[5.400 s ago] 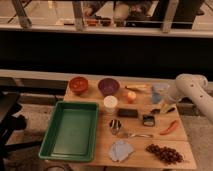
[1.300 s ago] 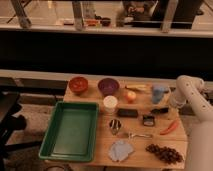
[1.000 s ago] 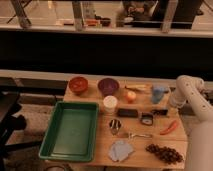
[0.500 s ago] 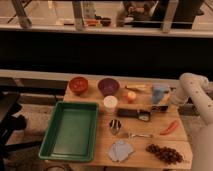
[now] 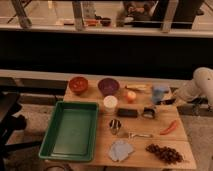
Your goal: Wipe purple bowl with brush
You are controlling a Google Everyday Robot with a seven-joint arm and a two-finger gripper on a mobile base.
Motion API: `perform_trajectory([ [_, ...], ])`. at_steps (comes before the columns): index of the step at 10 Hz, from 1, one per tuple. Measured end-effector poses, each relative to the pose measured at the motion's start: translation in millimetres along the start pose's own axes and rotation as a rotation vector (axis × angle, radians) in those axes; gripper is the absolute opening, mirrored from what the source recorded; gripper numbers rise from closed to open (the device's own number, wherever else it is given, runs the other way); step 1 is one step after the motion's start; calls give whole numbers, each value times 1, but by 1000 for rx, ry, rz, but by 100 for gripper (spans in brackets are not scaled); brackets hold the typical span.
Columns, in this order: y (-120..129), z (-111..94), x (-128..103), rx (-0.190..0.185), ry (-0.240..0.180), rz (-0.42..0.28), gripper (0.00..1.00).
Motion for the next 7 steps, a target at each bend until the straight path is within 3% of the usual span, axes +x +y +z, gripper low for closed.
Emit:
perform_trajectory([
  [3,-6,-47,-7,82,-34,-32,0],
  [7,9,-113,-45,189,-73,-145,0],
])
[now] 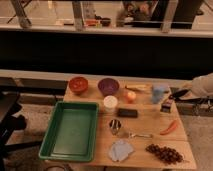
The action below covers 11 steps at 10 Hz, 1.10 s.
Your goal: Wipe purple bowl with brush
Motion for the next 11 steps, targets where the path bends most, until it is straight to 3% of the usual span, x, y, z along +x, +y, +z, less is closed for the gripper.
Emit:
perform_trajectory([
  [2,11,-23,-39,35,-30,-91,0],
  [5,27,-40,-84,54,-80,-210,0],
  [11,38,-53,-126,42,-170,-317,0],
])
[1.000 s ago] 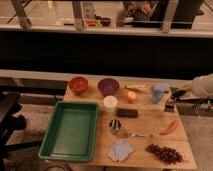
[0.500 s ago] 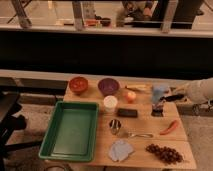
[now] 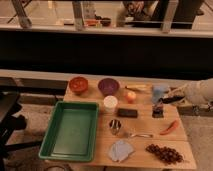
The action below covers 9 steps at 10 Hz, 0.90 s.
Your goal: Wipe purple bowl with brush
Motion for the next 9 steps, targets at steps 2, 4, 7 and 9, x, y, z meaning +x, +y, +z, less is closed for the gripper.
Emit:
perform_trajectory([
  [2,-7,9,-16,-10,-30,-27,0],
  [4,-17,22,-37,-20,-63,-69,0],
  [7,-27,27,-49,-35,-89,-102,0],
  [9,-35,28,-55,-38,-100,-120,0],
])
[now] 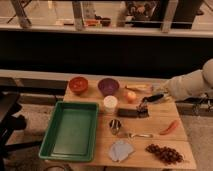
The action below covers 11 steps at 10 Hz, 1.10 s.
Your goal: Wipe purple bowl with brush
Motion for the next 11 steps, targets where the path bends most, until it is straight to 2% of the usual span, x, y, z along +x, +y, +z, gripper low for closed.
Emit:
perform_trajectory([
  [3,-15,-2,-5,2,-8,-25,0],
  [6,-34,5,-11,6,-17,-54,0],
  [11,-75,48,-7,11,-18,-78,0],
])
